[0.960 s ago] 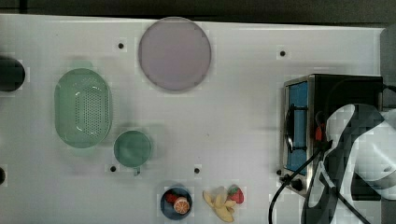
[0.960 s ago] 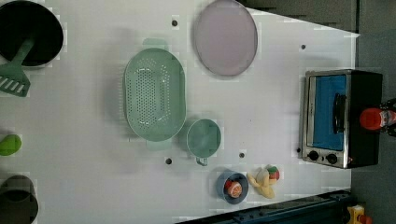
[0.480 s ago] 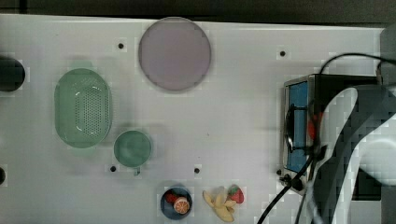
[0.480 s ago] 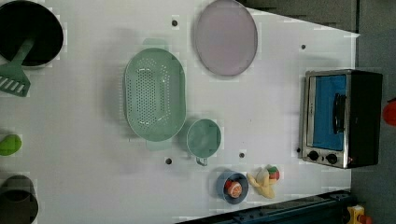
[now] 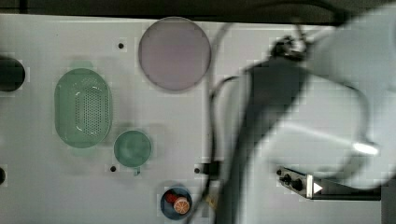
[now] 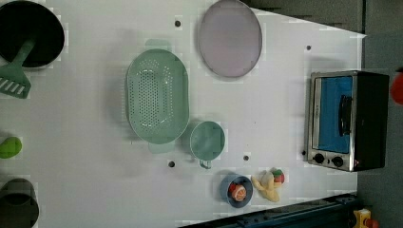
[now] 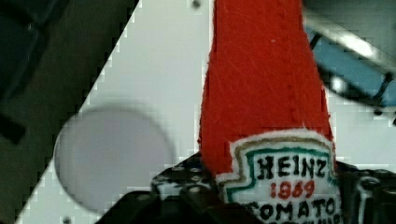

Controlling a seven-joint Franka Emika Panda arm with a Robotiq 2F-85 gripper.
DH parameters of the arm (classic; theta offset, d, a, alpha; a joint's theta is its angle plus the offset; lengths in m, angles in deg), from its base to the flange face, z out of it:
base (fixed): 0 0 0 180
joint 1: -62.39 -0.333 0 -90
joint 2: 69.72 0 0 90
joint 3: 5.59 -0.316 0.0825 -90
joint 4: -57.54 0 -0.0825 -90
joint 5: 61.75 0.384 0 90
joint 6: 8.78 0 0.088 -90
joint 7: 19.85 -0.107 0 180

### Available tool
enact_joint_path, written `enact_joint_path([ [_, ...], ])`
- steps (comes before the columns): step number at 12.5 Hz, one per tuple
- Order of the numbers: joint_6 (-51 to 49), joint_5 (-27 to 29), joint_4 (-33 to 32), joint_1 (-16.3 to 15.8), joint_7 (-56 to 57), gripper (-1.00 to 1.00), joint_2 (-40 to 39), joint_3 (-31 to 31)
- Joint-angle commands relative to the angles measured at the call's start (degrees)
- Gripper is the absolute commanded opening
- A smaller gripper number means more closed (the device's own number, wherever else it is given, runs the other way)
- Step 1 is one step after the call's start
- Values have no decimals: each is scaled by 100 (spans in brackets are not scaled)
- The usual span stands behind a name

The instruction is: Pick Ketchup from oven and place it on table.

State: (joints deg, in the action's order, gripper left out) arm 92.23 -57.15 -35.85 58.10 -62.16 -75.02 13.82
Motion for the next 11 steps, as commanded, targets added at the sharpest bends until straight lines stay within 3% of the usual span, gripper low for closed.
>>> enact_joint_path([
  [1, 21, -75, -523, -213, 230, 29, -2, -556],
  [5, 612, -75, -1391, -271, -109, 29, -1, -746],
  [11, 2607, -74, -3286, -299, -230, 29, -221, -791],
])
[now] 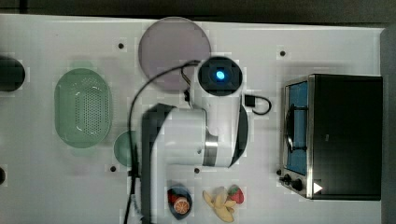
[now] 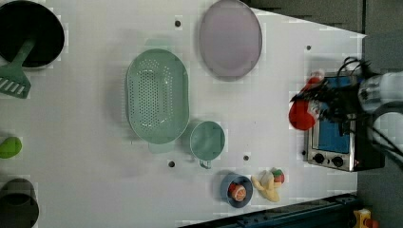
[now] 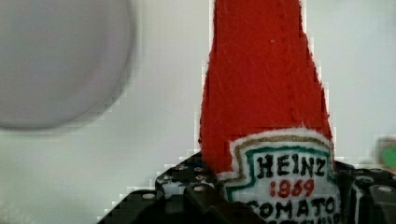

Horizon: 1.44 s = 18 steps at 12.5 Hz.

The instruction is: Pick Ketchup from oven and place it on table.

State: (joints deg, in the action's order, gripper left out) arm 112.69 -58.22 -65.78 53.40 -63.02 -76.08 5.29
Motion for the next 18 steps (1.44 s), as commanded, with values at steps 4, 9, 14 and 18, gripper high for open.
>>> enact_joint_path([
  [4, 1715, 36, -689, 107, -144, 29, -737, 12],
  [9, 2074, 47, -673, 63, -145, 97, -1292, -67],
  [14, 1790, 44, -189, 55, -148, 100, -380, -65],
  [18, 428, 43, 729, 55, -148, 100, 390, -67],
])
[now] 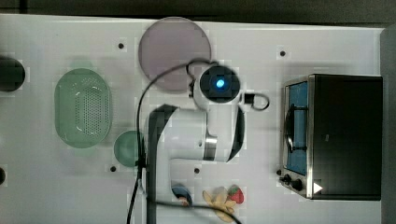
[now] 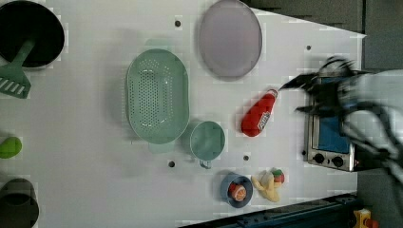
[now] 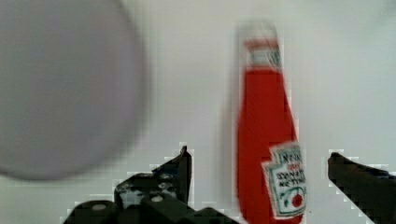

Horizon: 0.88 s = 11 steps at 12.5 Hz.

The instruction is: Pick Ketchup from oven and place it on table.

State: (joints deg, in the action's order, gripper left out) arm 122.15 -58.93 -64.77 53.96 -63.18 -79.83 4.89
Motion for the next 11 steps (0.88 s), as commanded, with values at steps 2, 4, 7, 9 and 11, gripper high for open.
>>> enact_joint_path([
  [2, -1291, 96, 1209, 11, -132, 100, 966, -13],
  [4, -1980, 94, 1784, 11, -132, 100, 1046, -24],
  [7, -3079, 93, 2553, 6, -132, 100, 1051, -30],
  [9, -3544, 69, 2924, 11, -132, 100, 1046, -22],
  [11, -3955, -151, 3202, 19, -132, 100, 1047, -10],
])
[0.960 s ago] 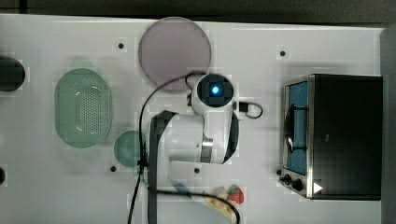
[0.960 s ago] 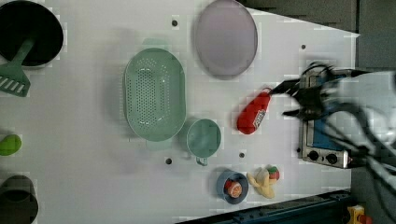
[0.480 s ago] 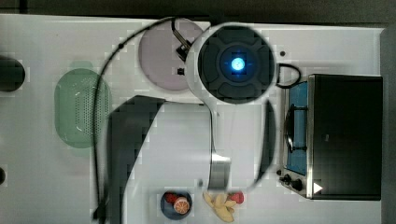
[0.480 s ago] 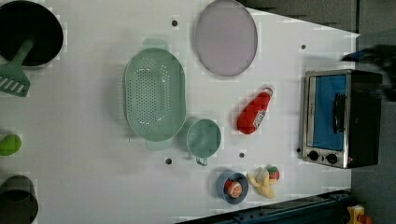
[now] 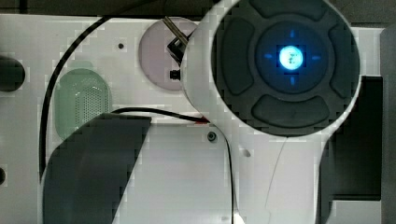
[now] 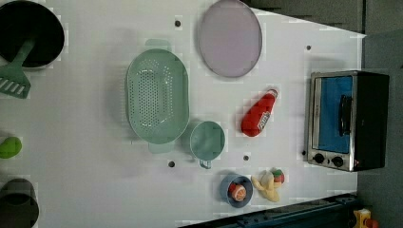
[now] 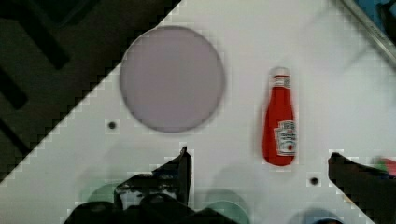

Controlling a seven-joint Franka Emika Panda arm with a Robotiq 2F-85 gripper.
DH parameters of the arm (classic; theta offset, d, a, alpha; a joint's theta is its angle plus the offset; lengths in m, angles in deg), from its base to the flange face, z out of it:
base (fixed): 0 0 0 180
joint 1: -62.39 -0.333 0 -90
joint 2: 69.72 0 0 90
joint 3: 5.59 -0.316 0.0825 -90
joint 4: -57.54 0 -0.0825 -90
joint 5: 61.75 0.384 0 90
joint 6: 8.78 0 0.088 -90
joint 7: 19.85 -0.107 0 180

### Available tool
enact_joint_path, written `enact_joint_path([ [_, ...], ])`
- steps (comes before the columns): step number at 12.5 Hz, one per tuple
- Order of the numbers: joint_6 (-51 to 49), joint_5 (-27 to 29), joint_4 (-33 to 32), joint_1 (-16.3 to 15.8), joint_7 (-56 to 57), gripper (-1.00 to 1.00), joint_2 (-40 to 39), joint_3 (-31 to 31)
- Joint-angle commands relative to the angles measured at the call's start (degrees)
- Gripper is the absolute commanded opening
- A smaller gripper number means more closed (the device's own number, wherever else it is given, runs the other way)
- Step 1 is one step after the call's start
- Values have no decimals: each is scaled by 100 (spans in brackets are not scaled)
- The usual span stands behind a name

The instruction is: Pick Ketchup from oven and place it on table.

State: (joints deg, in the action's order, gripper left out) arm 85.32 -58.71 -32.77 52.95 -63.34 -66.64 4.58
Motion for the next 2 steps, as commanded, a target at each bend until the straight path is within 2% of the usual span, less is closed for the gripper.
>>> enact_joint_path([
  [1, -516, -292, 94, 118, -116, 100, -272, 18],
  [2, -645, -293, 132, 108, -116, 100, -273, -3],
])
